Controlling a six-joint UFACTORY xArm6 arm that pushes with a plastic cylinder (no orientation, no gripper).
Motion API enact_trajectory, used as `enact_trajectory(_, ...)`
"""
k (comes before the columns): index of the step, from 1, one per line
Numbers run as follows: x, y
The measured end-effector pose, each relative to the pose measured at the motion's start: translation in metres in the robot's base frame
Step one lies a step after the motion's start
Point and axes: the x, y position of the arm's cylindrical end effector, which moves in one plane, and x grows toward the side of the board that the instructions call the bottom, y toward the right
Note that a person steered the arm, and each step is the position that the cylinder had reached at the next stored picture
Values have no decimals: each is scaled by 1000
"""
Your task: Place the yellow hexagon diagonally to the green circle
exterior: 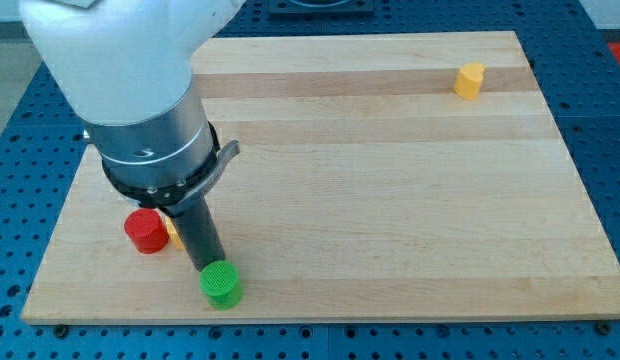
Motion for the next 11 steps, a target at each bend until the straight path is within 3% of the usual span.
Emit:
enact_trajectory(3, 46, -115)
enact_trajectory(4, 13, -128)
enact_trajectory(7, -8, -126)
enact_trajectory(11, -32, -45)
